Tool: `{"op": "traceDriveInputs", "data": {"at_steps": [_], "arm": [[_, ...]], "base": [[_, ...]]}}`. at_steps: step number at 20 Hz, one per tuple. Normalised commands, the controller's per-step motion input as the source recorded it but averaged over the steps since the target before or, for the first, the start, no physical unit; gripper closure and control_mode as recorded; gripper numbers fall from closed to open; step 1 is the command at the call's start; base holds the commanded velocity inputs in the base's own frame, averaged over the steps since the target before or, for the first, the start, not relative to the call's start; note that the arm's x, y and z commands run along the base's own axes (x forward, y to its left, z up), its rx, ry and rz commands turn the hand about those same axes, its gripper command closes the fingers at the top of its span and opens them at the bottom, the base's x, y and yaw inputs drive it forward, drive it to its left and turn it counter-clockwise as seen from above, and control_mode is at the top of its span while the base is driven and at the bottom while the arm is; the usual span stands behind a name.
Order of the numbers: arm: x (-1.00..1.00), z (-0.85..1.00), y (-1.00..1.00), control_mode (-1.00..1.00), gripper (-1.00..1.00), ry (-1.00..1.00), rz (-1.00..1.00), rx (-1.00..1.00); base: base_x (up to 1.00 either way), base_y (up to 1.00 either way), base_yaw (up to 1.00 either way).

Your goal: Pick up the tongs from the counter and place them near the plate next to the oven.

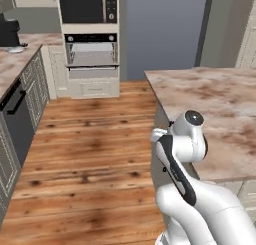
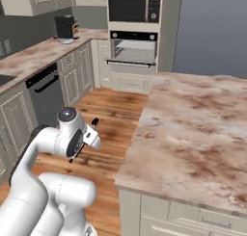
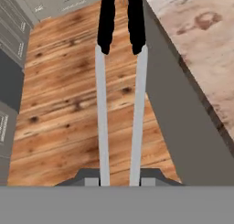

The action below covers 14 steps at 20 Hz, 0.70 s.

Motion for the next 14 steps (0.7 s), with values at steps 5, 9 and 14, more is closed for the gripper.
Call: {"op": "traceDriveInputs", "data": {"at_steps": [5,9,14], "arm": [[0.00,0.00,0.00,1.00,1.00,0.00,0.00,0.00],[0.00,0.00,0.00,1.00,1.00,0.00,0.00,0.00],[0.00,0.00,0.00,1.00,1.00,0.00,0.00,0.00]], "base": [[0.01,1.00,0.31],[0.70,0.77,0.24],[1.00,0.27,0.29]]}}
